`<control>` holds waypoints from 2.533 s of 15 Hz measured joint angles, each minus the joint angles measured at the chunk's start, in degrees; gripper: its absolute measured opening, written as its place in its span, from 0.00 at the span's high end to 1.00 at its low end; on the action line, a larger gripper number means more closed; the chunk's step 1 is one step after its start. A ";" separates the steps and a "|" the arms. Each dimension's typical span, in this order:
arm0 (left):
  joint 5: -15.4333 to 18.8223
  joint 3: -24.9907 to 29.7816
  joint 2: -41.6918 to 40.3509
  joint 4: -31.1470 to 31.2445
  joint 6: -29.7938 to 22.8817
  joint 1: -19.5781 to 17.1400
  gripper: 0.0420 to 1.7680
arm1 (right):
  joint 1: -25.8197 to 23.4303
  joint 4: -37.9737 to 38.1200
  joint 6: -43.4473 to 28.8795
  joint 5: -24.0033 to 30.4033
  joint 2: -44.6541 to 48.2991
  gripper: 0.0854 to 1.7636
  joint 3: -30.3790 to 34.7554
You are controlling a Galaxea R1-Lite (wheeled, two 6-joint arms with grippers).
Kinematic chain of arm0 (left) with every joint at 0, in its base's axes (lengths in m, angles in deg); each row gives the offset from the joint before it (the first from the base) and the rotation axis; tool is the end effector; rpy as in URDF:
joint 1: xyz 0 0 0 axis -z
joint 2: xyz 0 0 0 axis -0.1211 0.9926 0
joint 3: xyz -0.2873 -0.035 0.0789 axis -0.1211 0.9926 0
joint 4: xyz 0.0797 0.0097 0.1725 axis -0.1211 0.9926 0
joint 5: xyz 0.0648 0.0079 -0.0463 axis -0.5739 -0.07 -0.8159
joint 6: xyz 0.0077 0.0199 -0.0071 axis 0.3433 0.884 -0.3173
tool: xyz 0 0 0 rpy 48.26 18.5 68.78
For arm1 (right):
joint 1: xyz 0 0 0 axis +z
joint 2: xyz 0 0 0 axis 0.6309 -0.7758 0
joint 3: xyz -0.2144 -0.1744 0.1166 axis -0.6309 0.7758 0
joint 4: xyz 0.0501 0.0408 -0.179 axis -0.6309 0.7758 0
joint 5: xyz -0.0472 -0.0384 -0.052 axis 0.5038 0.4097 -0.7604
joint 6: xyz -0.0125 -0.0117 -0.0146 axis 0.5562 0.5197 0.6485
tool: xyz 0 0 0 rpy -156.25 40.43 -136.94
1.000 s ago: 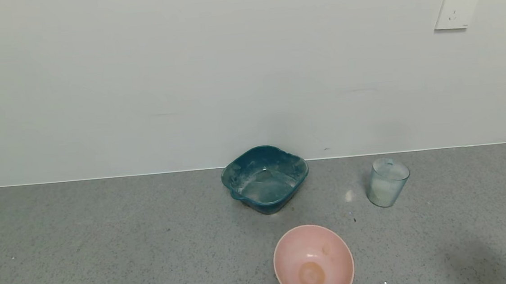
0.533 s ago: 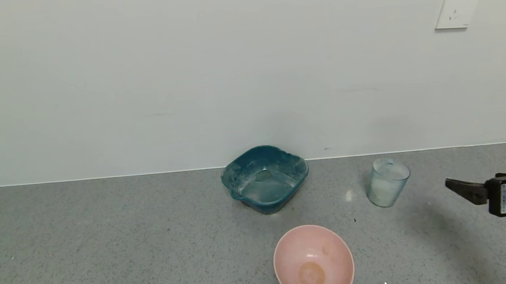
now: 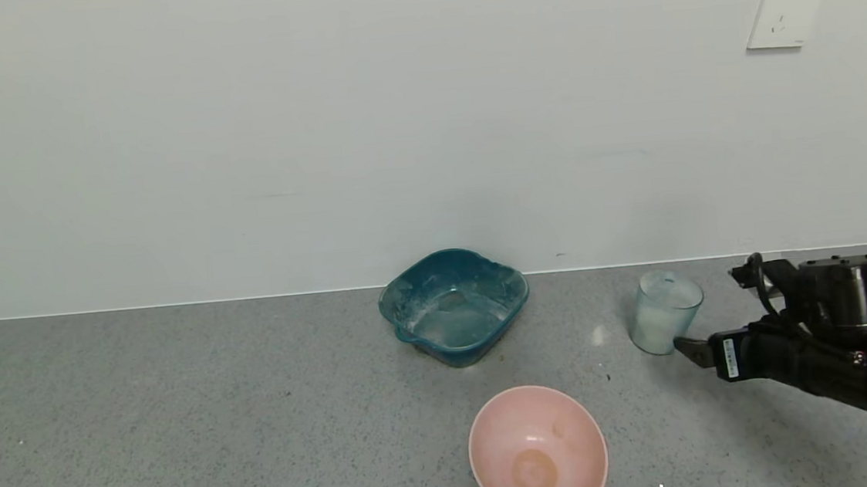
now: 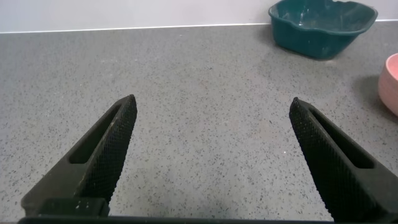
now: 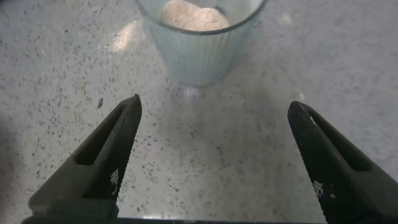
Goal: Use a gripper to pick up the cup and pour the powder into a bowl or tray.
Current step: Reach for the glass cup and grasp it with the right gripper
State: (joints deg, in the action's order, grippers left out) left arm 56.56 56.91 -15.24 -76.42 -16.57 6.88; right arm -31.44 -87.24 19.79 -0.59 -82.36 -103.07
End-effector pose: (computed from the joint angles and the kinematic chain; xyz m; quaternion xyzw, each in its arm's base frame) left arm -0.0228 0.0001 0.0745 0.0092 0.0050 0.0020 0.9999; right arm 0.2875 0.0373 0.0912 -0.0149 0.2710 0.0310 0.9620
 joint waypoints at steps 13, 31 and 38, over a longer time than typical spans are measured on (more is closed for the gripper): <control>0.00 0.00 0.00 0.02 0.00 0.00 0.00 | 2.43 -26.87 0.22 -3.17 -20.60 0.03 -1.57; 0.00 0.00 0.00 0.00 0.00 0.00 0.00 | 2.05 -29.87 0.33 -4.02 -26.33 0.03 -10.72; 0.00 0.00 0.00 0.00 0.00 0.00 0.00 | 1.83 -29.84 0.35 -4.07 -26.71 0.24 -10.93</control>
State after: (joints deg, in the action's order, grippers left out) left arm 56.56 56.91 -15.24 -76.42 -16.57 6.88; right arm -29.61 -117.09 20.15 -4.66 -109.07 -114.00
